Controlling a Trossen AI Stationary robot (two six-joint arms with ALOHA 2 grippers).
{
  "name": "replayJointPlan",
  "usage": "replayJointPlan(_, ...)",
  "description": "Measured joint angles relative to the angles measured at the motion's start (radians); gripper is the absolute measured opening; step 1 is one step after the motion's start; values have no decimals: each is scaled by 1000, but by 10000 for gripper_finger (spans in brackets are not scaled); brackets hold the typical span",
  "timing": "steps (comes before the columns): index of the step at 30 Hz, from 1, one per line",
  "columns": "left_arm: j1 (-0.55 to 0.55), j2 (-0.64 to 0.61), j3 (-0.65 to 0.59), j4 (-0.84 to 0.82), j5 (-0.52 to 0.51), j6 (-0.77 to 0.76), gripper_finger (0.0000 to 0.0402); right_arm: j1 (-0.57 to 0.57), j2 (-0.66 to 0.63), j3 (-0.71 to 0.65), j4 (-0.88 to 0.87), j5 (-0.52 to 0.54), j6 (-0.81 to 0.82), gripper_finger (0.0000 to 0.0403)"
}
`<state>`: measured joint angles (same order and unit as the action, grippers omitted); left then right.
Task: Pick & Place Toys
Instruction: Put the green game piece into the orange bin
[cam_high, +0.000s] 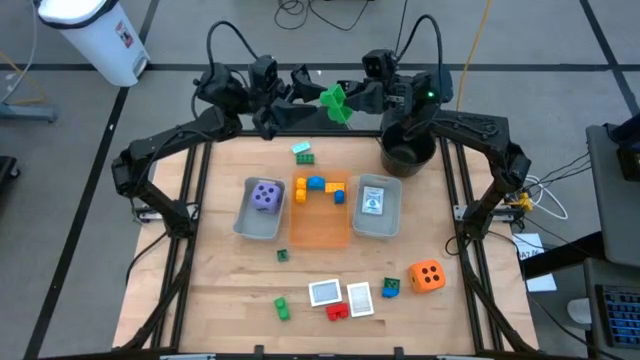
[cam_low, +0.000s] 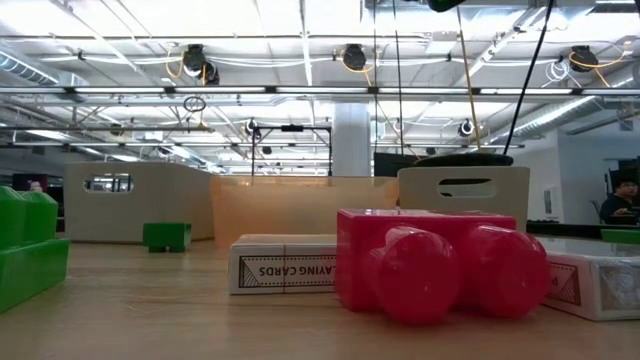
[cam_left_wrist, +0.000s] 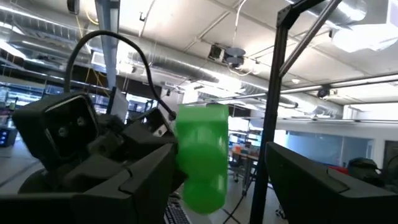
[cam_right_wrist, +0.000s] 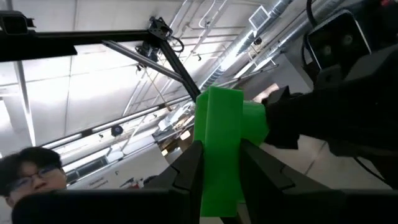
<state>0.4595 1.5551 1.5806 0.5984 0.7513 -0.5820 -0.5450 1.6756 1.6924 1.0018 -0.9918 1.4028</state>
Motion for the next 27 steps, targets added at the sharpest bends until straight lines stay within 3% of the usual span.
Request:
replayJointPlan(21,19,-1,0,-77,43,-49,254,8,8,0,-61,-36,2,76)
replayJointPlan(27,31,-1,0,-124,37,-33,213,2,8,0,-83,-50,-14,74)
